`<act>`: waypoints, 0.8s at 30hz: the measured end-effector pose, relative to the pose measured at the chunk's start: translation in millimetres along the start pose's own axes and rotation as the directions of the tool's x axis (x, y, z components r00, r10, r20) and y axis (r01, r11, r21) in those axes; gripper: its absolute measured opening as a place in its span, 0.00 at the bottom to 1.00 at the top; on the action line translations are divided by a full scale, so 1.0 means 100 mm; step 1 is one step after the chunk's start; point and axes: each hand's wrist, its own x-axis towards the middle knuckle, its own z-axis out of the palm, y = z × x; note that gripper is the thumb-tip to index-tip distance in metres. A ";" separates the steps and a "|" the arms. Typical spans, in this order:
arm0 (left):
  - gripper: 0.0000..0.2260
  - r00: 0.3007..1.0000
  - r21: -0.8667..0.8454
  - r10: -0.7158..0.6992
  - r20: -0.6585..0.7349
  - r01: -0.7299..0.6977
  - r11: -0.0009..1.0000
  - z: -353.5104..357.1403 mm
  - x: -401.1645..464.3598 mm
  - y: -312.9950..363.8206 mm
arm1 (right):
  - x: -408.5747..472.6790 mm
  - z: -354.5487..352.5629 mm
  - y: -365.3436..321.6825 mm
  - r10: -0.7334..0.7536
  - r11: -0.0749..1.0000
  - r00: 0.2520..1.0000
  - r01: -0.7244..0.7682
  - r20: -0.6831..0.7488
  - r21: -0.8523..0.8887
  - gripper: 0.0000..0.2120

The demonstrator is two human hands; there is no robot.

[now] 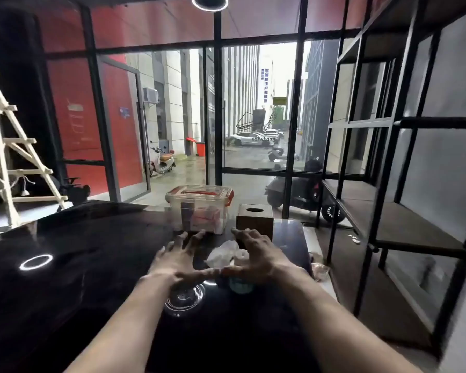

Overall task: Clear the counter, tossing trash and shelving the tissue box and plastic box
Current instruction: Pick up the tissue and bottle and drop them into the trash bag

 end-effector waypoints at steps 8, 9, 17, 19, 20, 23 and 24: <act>0.48 0.973 0.058 -0.055 0.222 0.043 0.997 0.19 -0.11 -0.04 | -0.05 0.24 0.08 0.026 0.998 1.000 -0.026 -0.003 -0.058 0.42; 0.47 0.975 0.062 -0.052 0.215 0.039 0.997 0.19 -0.11 -0.04 | -0.04 0.24 0.09 0.026 0.998 0.999 -0.027 -0.023 -0.062 0.40; 0.41 0.985 -0.056 0.005 0.175 0.005 0.998 0.06 0.04 0.00 | 0.01 0.11 0.20 -0.008 1.000 0.995 0.011 -0.100 0.025 0.30; 0.45 0.989 -0.082 0.022 0.145 -0.010 0.997 0.00 0.14 0.07 | 0.02 0.04 0.26 0.003 0.999 0.993 0.003 -0.120 0.045 0.30; 0.46 0.991 -0.089 0.033 0.133 -0.021 0.996 -0.02 0.19 0.12 | 0.01 -0.01 0.30 0.012 0.999 0.992 -0.006 -0.123 0.047 0.30; 0.51 0.989 -0.156 0.096 0.109 -0.078 0.985 -0.05 0.34 0.30 | -0.03 -0.19 0.42 0.034 0.998 0.988 -0.027 -0.147 0.054 0.29; 0.52 0.983 -0.194 0.133 0.123 -0.108 0.975 -0.03 0.39 0.37 | -0.04 -0.23 0.46 0.043 0.998 0.988 -0.035 -0.151 0.060 0.29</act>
